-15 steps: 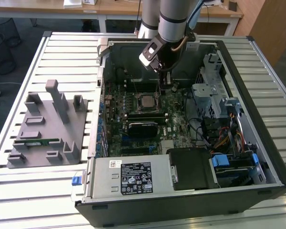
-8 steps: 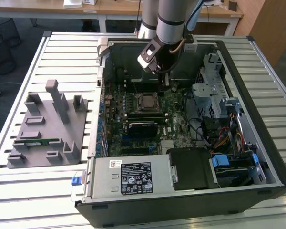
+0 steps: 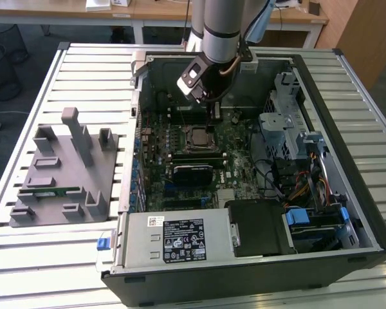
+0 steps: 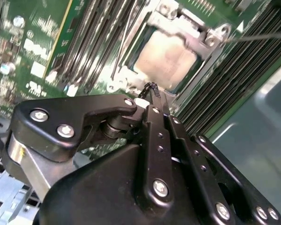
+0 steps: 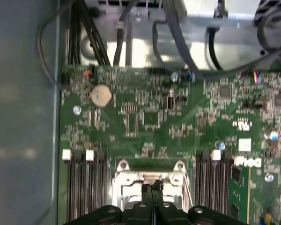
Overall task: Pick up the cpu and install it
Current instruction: 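Close the cpu cover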
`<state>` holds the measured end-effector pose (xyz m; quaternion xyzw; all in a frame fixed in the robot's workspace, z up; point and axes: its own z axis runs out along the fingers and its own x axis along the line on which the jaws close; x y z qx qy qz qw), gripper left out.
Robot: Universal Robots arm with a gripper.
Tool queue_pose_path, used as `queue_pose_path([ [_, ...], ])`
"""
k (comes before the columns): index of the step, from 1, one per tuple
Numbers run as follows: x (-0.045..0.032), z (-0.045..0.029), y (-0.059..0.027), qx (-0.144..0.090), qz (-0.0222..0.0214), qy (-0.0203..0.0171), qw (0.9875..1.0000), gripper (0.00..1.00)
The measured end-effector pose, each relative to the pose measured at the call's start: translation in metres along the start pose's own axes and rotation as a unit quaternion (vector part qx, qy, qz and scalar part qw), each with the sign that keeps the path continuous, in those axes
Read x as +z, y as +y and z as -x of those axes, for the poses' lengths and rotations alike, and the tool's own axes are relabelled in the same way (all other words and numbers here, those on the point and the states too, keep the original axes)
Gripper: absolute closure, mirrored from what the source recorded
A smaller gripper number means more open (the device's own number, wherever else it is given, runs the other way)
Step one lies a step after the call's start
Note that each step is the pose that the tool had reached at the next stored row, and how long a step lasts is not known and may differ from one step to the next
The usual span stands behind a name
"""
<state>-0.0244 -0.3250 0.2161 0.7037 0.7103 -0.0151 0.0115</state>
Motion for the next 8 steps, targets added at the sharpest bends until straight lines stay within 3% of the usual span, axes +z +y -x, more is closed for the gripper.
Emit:
queue_pose_path([
  [8, 0.0015, -0.0002, -0.0076, 0.000, 0.0000, 0.0001, 1.0000, 0.89],
])
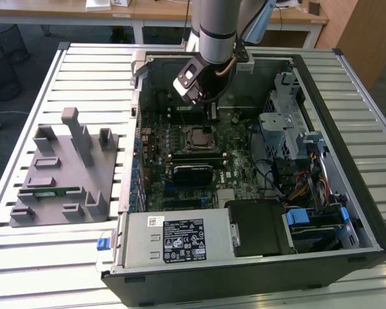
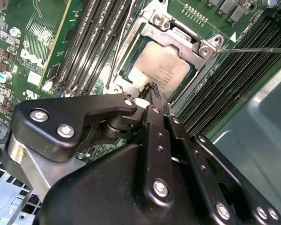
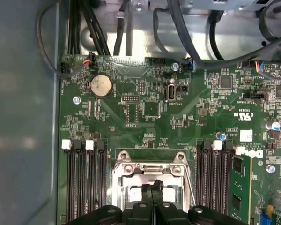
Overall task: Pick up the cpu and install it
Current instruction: 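Close the cpu cover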
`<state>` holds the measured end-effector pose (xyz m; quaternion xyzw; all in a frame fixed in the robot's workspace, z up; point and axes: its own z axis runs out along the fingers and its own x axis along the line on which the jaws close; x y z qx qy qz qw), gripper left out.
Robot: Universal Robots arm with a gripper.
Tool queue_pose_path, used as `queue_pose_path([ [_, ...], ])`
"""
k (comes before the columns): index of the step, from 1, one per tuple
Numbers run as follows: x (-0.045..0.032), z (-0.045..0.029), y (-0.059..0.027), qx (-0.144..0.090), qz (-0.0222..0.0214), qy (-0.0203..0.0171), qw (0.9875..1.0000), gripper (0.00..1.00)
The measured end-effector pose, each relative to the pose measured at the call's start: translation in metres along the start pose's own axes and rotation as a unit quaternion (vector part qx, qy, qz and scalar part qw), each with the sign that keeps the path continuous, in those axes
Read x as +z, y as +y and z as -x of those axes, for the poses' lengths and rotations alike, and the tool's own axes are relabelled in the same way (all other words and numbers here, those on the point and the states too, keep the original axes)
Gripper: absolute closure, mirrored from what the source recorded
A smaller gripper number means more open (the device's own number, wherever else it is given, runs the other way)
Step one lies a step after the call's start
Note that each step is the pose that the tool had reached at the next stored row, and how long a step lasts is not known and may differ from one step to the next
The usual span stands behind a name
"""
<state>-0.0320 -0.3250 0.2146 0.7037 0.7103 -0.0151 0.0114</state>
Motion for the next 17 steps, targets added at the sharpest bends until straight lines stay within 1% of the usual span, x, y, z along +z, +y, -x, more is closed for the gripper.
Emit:
queue_pose_path([
  [6, 0.0013, -0.0001, -0.0032, 0.000, 0.0000, 0.0001, 1.0000, 0.89],
  [7, 0.0030, -0.0002, -0.0073, 0.000, 0.0000, 0.0000, 1.0000, 0.89],
  [9, 0.0036, -0.0002, -0.0111, 0.000, 0.0000, 0.0000, 1.0000, 0.89],
  [14, 0.0051, -0.0004, -0.0261, 0.000, 0.0000, 0.0000, 1.0000, 0.89],
  [17, 0.0059, -0.0006, -0.0333, 0.000, 0.0000, 0.0001, 1.0000, 0.89],
])
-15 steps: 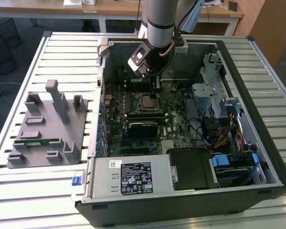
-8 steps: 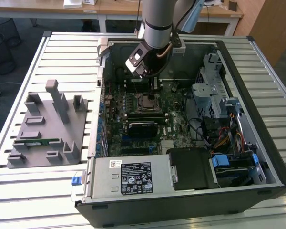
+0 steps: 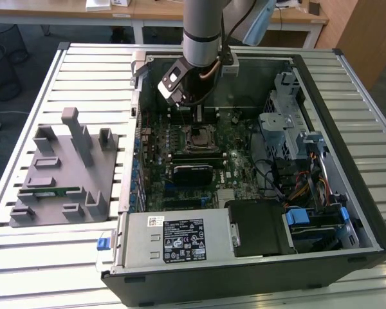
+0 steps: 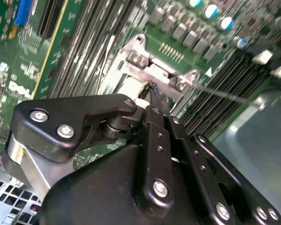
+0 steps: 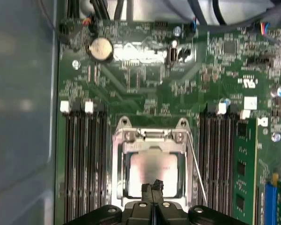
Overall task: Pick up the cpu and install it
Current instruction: 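Close the cpu cover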
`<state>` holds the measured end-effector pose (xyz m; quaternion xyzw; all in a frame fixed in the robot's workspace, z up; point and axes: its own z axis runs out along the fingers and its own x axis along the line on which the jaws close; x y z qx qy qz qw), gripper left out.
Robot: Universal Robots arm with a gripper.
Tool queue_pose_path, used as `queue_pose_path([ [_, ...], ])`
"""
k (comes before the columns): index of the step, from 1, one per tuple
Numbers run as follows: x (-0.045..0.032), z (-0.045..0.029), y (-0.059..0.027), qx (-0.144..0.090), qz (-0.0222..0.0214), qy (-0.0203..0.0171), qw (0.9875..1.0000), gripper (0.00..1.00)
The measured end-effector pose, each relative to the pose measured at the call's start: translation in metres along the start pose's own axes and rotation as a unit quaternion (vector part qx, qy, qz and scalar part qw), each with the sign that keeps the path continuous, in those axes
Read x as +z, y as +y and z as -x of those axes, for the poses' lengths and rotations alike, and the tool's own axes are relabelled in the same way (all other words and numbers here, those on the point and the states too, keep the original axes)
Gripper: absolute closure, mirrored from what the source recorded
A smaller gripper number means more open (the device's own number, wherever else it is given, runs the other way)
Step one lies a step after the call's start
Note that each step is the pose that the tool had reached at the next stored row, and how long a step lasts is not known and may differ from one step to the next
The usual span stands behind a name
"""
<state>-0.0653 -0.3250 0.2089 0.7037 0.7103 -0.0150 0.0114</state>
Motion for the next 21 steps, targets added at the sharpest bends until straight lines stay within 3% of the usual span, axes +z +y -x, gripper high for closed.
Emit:
queue_pose_path([
  [4, 0.0019, -0.0001, -0.0052, 0.000, 0.0000, 0.0000, 1.0000, 0.89],
  [12, 0.0105, -0.0003, -0.0053, 0.000, -0.0003, -0.0003, 1.0000, 0.89],
  [17, 0.0098, -0.0005, -0.0040, 0.000, 0.0003, 0.0003, 1.0000, 0.89],
  [21, 0.0025, -0.0001, -0.0040, 0.000, 0.0000, 0.0000, 1.0000, 0.89],
])
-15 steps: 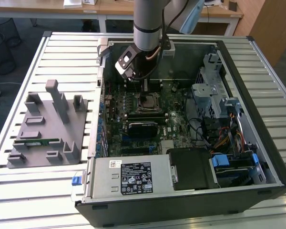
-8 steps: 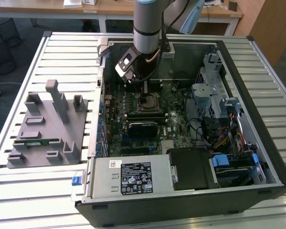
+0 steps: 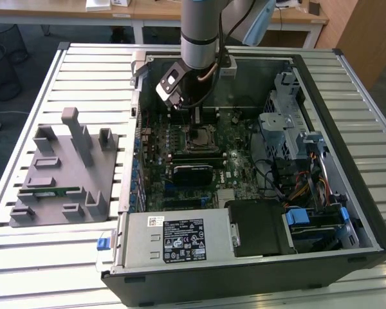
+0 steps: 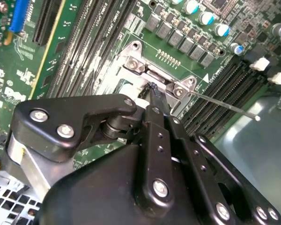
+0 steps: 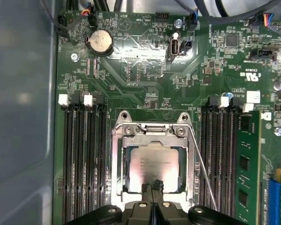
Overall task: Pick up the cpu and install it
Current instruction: 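Close the cpu cover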
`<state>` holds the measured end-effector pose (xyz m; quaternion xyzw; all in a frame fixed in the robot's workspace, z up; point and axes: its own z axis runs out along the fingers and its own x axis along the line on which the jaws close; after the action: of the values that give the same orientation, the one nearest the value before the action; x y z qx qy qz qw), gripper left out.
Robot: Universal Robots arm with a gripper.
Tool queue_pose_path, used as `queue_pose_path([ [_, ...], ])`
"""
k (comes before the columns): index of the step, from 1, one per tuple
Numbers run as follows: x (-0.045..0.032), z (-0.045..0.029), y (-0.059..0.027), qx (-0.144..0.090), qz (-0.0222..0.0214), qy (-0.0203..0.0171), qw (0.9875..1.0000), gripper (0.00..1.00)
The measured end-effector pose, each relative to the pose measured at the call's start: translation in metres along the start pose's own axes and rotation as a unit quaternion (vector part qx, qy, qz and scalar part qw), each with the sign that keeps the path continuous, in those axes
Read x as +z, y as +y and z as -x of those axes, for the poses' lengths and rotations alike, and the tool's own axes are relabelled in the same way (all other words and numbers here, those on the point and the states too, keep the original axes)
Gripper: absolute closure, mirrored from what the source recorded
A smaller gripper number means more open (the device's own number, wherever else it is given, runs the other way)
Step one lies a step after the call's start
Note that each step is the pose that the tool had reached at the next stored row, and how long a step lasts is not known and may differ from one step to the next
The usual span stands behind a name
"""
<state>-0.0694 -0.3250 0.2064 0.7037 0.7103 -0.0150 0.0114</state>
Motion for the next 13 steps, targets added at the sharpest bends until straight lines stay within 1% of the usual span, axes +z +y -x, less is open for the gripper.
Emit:
queue_pose_path([
  [3, -0.0041, 0.0002, 0.0000, 0.000, 0.0000, 0.0000, 1.0000, 0.89],
  [5, -0.0041, 0.0003, 0.0003, 0.000, 0.0000, 0.0001, 1.0000, 0.89],
  [10, -0.0041, 0.0009, 0.0067, 0.000, -0.0010, 0.0000, 1.0000, 0.89],
  [13, -0.0039, 0.0009, 0.0079, 0.000, -0.0009, 0.0001, 1.0000, 0.89],
])
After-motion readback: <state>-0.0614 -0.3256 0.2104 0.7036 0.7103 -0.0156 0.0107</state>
